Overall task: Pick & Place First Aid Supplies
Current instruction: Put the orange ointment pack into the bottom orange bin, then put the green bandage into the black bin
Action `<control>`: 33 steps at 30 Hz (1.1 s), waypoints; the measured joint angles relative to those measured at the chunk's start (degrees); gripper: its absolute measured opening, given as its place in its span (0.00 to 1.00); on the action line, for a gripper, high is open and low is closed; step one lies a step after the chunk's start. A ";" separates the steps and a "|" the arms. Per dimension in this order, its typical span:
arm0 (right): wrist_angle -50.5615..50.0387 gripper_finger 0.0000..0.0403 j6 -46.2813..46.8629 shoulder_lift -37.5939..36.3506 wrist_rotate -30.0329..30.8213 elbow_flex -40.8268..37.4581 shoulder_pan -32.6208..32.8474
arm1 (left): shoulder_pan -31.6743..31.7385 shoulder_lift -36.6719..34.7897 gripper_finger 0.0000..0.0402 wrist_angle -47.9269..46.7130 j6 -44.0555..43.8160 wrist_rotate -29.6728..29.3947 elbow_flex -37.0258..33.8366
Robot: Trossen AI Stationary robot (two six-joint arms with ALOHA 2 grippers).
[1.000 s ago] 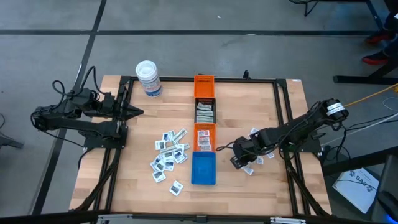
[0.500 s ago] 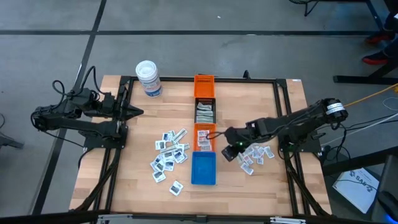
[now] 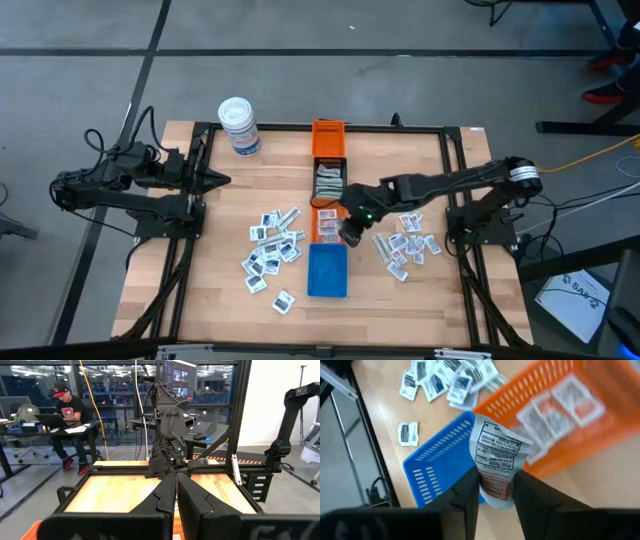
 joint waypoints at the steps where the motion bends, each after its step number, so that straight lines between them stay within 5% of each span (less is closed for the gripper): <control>1: 0.02 0.28 -2.12 0.77 -0.31 0.89 -0.39 | 0.02 -0.02 0.03 0.00 0.00 0.00 0.00; 12: -3.17 0.28 -28.36 8.68 -0.57 8.52 -3.51 | 0.02 -0.01 0.02 0.00 -0.02 0.00 0.00; 22: -7.58 0.29 -40.46 14.66 0.06 8.33 -5.82 | 0.01 0.00 0.03 0.00 0.00 0.01 0.00; 33: -5.86 0.52 -42.69 16.79 0.08 8.28 -9.10 | 0.02 0.00 0.03 0.00 -0.02 0.00 0.00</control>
